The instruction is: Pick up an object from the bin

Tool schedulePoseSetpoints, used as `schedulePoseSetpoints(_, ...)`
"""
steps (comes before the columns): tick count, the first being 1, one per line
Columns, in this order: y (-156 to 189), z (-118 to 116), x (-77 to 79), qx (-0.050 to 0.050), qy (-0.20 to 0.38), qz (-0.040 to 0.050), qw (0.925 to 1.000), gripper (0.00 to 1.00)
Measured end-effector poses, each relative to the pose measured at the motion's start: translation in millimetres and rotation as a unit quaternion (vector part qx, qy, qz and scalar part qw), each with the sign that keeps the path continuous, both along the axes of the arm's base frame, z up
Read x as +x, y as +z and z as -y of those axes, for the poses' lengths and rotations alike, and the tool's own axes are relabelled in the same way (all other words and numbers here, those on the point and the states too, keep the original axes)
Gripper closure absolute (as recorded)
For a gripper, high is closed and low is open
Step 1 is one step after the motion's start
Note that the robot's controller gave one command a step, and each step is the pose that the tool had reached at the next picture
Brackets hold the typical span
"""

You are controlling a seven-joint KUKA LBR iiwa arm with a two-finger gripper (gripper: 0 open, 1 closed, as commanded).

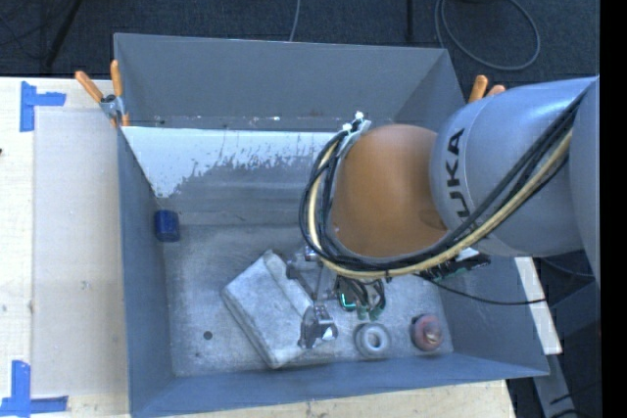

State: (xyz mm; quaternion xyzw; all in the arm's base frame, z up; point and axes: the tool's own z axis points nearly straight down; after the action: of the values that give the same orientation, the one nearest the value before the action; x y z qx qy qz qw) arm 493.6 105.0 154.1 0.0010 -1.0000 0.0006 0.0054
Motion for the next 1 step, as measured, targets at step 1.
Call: schedulePoseSetpoints(1, -33.4, -31.1, 50.5, 0.0, -0.095, 0.0047, 0.9955, 0.0)
